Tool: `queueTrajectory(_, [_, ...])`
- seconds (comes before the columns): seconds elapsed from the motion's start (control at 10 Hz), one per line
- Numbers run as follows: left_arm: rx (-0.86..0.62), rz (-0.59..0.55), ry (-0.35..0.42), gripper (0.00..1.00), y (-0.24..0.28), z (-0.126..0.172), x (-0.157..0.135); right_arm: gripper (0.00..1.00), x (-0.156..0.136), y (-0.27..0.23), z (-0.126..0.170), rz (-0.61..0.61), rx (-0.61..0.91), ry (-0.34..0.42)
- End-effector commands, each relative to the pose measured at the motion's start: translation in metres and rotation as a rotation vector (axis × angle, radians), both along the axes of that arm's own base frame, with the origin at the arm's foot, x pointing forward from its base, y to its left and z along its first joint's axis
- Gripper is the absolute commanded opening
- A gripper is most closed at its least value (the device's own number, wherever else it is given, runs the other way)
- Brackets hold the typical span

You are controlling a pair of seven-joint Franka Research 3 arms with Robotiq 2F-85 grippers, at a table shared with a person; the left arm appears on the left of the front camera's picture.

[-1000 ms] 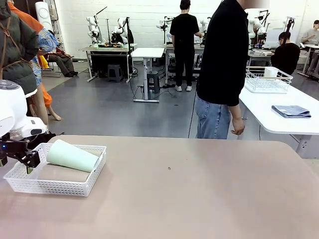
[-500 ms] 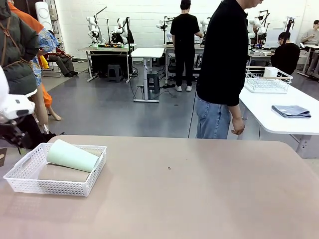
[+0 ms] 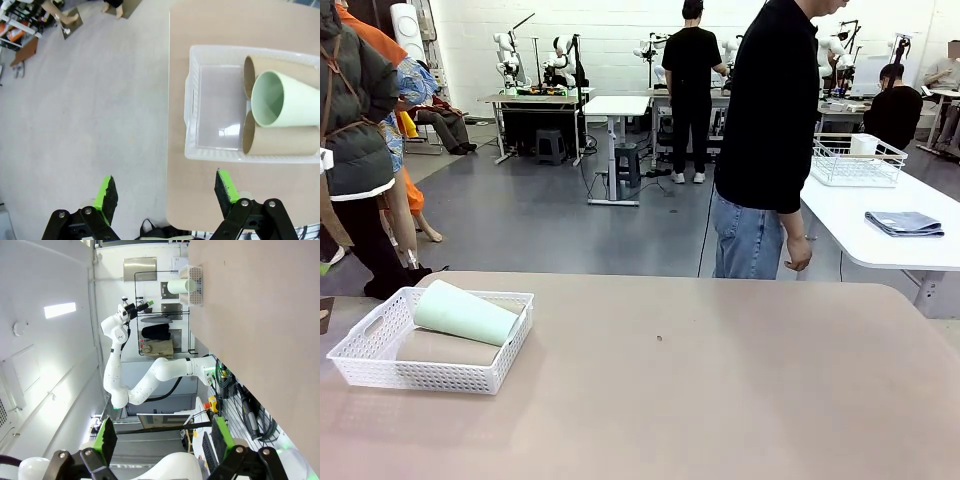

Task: Clean and organize the cups into the basket.
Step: Move the Organizing basket back to the left side of the table.

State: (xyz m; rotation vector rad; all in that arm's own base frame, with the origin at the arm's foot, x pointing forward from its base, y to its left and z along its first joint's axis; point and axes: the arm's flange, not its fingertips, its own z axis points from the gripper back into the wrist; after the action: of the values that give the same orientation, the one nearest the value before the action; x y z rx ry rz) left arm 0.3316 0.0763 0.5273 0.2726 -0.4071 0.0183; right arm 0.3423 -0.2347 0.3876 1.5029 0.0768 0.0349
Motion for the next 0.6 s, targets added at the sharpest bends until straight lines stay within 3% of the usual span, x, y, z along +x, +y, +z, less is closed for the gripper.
queueTrajectory(0.0, [0.018,0.001,0.008,1.00,-0.009,-0.077,-0.040,1.00,0.000,-0.001,0.002,-0.004,-0.003,0.012])
queueTrajectory(0.1, [0.000,0.000,0.000,1.00,0.000,0.000,0.000,1.00,0.000,-0.001,0.002,-0.004,-0.003,0.012])
queueTrajectory(0.5, [0.001,0.001,0.009,1.00,0.001,-0.003,0.002,1.00,0.000,-0.001,0.002,-0.004,-0.003,0.012])
